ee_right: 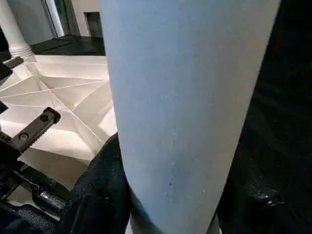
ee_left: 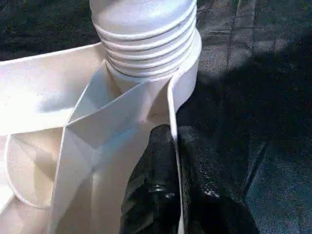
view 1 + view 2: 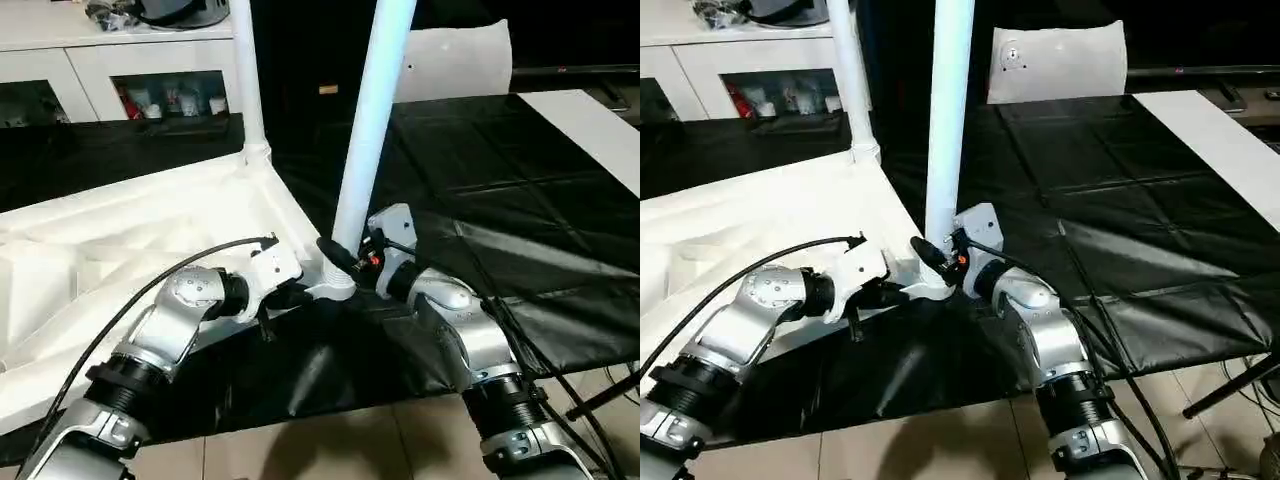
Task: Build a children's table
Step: Insert table leg to table base
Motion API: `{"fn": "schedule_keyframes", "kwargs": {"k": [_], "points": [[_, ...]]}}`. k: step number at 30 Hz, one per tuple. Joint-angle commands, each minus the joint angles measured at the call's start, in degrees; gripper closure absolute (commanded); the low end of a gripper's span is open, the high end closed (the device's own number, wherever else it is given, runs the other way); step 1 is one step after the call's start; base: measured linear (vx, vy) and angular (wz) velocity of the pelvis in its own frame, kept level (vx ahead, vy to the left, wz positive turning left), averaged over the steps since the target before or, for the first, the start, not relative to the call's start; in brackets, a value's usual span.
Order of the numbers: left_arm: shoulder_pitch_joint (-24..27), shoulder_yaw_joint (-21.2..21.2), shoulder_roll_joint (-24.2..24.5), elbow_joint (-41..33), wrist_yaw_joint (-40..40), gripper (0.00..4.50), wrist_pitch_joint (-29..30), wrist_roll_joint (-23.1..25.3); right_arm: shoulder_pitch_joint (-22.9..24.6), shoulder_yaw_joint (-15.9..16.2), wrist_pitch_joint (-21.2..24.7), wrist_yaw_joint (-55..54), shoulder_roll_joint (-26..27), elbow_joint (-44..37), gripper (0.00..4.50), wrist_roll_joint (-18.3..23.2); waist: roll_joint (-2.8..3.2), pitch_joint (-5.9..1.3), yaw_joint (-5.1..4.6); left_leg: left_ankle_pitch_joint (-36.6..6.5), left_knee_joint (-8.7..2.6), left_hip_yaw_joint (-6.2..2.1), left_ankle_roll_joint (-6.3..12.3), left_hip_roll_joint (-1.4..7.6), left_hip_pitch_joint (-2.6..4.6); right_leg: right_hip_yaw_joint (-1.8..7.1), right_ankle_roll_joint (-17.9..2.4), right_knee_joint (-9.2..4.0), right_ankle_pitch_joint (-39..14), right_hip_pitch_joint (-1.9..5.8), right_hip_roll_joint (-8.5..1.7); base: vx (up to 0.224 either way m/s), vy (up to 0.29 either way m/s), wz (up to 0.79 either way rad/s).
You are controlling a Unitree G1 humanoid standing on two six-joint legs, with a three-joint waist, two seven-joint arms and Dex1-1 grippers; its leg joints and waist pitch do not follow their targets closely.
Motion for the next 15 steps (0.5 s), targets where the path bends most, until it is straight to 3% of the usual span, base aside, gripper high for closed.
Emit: {"fn": "schedule_keyframes", "kwargs": {"k": [1,2,6,15], "points": [[2.11,-2.33,2.04,1.09,-2.54,4.5,0.87,1.93,2.6,-0.39,4.08,-0.21,-0.86,5.52,2.05,-0.7,0.44,-2.0,0.35,-9.01,-3.19,-0.09,1.07,1.67,-0.16,2.97,-12.08,-4.22,1.23,1.6,-4.42,0.0,0.0,0.0],[2.19,-2.39,2.28,0.84,-2.93,4.5,1.31,1.78,2.62,-0.41,4.0,-0.06,-0.93,5.4,2.05,-0.62,0.76,-2.03,0.36,-9.1,-3.17,-0.13,1.0,1.65,-0.12,2.97,-12.09,-4.17,1.19,1.6,-4.42,0.0,0.0,0.0],[2.23,-2.07,3.38,0.32,-2.42,4.5,0.61,2.24,2.84,-0.49,3.68,0.6,-1.24,4.97,1.53,-0.27,0.66,-2.32,0.42,-7.43,-2.94,-0.08,1.27,1.63,-0.16,2.88,-12.62,-3.88,4.71,1.82,-4.28,0.0,0.0,0.0],[-0.57,-1.16,3.62,3.22,-4.55,4.5,-2.82,0.24,4.55,-0.12,2.41,3.17,-2.68,3.06,0.89,0.23,0.63,-2.62,0.74,-5.94,-2.54,-0.07,1.6,1.54,-0.14,2.76,-13.08,-3.53,8.46,2.19,-4.34,0.0,0.0,0.0]]}}
